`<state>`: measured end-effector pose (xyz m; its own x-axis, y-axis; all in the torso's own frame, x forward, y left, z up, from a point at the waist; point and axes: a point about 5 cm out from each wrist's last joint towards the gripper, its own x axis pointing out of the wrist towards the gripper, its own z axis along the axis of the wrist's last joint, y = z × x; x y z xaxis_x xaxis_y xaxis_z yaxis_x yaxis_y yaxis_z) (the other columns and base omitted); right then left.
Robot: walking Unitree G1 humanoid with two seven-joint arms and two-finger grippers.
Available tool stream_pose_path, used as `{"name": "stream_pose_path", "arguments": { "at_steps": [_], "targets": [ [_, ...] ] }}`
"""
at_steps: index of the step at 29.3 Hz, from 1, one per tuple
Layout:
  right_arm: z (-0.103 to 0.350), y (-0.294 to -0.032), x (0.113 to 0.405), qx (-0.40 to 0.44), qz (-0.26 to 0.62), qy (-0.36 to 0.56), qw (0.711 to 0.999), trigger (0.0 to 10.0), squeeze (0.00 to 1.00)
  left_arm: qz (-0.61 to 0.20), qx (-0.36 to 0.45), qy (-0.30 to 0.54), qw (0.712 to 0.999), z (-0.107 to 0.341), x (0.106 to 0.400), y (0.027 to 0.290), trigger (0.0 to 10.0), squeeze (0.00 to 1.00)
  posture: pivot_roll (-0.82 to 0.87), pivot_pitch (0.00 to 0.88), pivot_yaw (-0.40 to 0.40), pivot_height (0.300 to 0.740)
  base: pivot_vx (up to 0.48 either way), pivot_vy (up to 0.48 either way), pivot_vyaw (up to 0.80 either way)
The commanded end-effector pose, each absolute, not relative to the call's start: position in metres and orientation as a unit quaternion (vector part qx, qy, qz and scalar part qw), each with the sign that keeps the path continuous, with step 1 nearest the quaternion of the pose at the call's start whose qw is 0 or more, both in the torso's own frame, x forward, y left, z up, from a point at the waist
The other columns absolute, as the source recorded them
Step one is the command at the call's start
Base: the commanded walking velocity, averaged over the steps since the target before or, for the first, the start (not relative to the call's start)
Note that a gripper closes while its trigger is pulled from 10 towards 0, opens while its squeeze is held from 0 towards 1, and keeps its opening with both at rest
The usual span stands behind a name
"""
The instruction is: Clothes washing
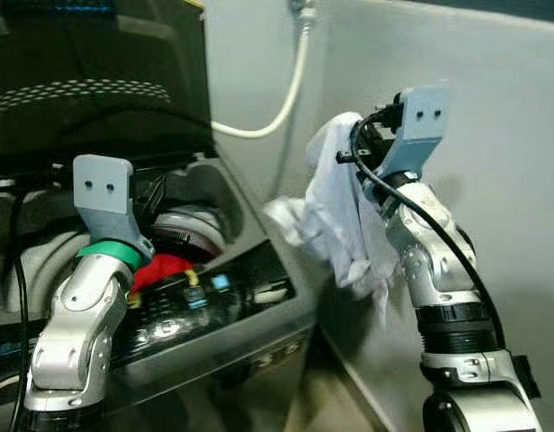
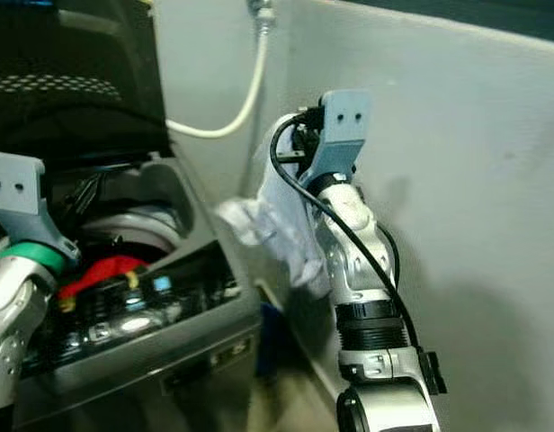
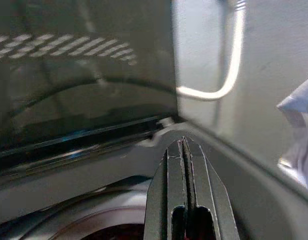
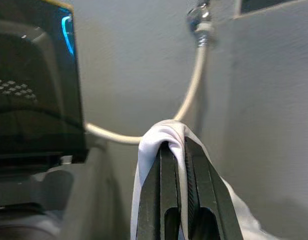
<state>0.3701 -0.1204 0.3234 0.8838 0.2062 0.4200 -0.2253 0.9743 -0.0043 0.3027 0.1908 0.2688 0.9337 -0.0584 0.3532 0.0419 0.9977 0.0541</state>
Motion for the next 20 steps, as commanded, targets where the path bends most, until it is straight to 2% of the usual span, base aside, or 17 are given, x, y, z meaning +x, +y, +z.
{"name": "stream_pose_path", "arguments": {
  "at_steps": [1, 20],
  "targets": [
    [0.3337, -0.1159, 0.367, 0.023, 0.125, -0.233, 0.964, 10.0, 0.0, -0.025, 0.029, -0.178, 0.983, 0.268, 0.3017, 0.1901, 10.0, 0.0, 0.02, 0.038, -0.019, 0.74, 0.0, 0.0, 0.0],
    [0.3257, -0.1098, 0.369, 0.01, 0.147, -0.208, 0.967, 10.0, 0.0, -0.023, 0.028, -0.168, 0.985, 0.2641, 0.3017, 0.1865, 10.0, 0.0, 0.02, 0.04, -0.02, 0.74, 0.0, 0.0, 0.0]
  ]
}}
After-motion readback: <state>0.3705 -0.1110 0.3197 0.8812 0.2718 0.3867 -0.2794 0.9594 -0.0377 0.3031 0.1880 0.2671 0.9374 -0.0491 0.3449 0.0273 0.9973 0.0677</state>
